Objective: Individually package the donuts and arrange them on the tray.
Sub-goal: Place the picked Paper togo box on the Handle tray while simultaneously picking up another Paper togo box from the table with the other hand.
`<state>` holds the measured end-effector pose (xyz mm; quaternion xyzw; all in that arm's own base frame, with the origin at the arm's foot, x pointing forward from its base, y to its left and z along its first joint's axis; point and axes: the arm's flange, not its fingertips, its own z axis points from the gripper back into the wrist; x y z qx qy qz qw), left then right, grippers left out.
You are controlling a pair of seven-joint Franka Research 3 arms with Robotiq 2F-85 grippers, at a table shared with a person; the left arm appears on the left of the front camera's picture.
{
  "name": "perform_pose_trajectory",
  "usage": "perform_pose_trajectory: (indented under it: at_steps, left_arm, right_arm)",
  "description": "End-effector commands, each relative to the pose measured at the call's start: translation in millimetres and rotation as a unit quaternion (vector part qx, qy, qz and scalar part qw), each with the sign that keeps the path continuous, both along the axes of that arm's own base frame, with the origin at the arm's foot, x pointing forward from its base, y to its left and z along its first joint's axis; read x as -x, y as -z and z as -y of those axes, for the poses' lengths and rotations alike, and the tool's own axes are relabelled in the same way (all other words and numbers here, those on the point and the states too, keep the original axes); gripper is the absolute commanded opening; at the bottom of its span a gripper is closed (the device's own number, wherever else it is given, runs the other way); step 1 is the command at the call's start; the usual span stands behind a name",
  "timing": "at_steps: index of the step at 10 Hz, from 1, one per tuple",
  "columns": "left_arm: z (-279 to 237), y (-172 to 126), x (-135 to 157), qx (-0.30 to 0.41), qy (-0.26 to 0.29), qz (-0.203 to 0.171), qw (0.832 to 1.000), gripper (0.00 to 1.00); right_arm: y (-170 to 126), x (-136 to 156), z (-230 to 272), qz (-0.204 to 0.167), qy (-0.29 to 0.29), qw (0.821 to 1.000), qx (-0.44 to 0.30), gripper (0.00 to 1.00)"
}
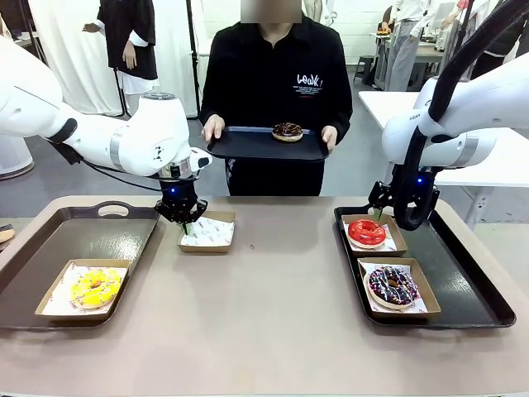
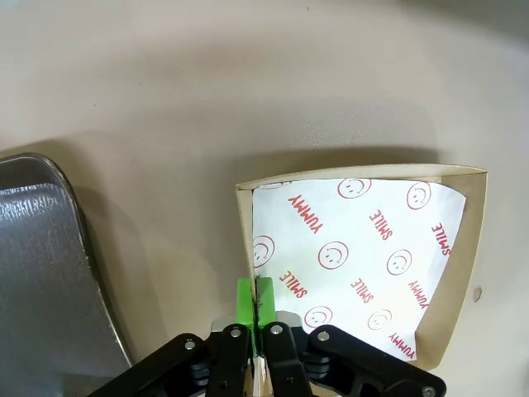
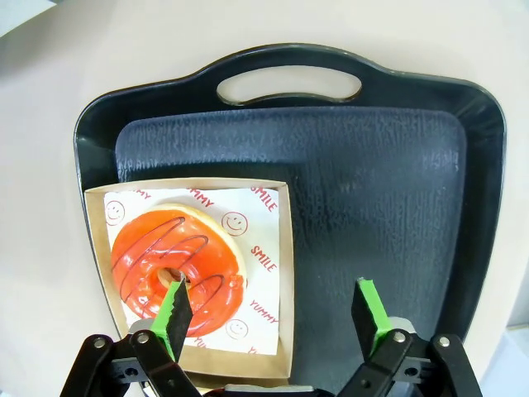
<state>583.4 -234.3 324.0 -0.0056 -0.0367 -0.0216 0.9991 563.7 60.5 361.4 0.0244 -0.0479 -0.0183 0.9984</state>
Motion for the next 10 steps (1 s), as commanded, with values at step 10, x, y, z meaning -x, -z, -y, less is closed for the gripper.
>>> perform_pose_trajectory:
  at_steps: [10]
  left_arm:
    - [16,-144,25,0.046,0.022,0.009,0.999,0.00]
  right_arm:
    - [-41,133,208,0.032,-0.057,0.909,-0.412,1.00]
